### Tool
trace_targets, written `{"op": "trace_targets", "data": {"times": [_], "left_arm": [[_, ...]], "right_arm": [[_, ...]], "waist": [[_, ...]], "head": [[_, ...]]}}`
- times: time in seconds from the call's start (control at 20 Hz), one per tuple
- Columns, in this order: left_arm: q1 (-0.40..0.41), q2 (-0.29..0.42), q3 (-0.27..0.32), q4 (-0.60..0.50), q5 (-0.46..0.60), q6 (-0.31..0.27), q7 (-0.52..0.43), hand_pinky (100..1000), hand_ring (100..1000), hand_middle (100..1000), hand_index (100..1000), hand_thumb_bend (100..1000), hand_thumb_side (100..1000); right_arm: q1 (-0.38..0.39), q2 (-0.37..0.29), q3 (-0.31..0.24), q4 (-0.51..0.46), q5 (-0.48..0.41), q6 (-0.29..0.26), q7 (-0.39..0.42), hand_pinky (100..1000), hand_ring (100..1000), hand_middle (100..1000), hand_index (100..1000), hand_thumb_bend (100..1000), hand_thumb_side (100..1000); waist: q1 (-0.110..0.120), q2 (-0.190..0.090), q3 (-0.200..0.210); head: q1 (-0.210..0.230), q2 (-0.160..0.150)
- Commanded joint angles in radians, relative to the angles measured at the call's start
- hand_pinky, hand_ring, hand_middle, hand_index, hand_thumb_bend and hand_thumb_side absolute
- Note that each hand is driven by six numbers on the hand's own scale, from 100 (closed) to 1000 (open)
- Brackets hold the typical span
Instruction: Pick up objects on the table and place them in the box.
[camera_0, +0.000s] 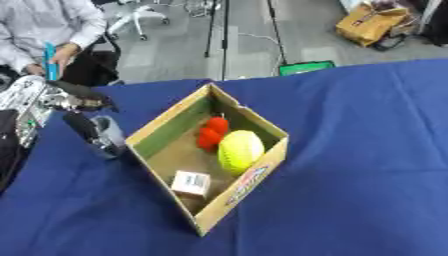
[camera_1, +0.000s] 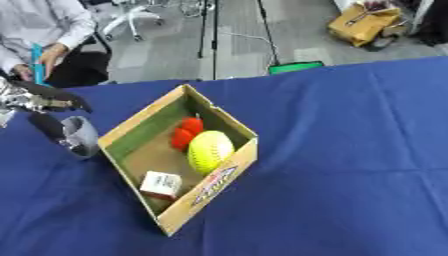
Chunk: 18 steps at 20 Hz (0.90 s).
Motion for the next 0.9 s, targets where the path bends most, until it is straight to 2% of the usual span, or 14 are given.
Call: {"op": "trace_targets", "data": {"times": [0.05,0.45,0.9], "left_arm": [[-0.022,0.016,0.016,0.002,-0.015,-0.008,0.0,943,944,1000,1000,880,677],[-0.028,0.011,0.024,0.018,-0.062,-0.011,0.008,977,964,1000,1000,891,680],[-0.032,0.009,0.043,0.041,-0.111,-0.008,0.021,971,959,1000,1000,886,691]], "right_arm": [[-0.013,-0.013,-0.002,-0.017,-0.005,-0.001,-0.001,763,672,587,654,100,737],[-0.015,-0.014,0.0,-0.017,-0.009,-0.003,-0.001,763,672,585,651,100,738],[-0.016,-0.014,0.003,-0.017,-0.011,-0.005,-0.001,763,672,584,648,100,738]], "waist": [[-0.005,-0.013,-0.001],[-0.004,-0.006,-0.006],[-0.004,-0.001,-0.008]], "head": [[0.006,-0.01],[0.01,-0.015],[0.011,-0.019]]}}
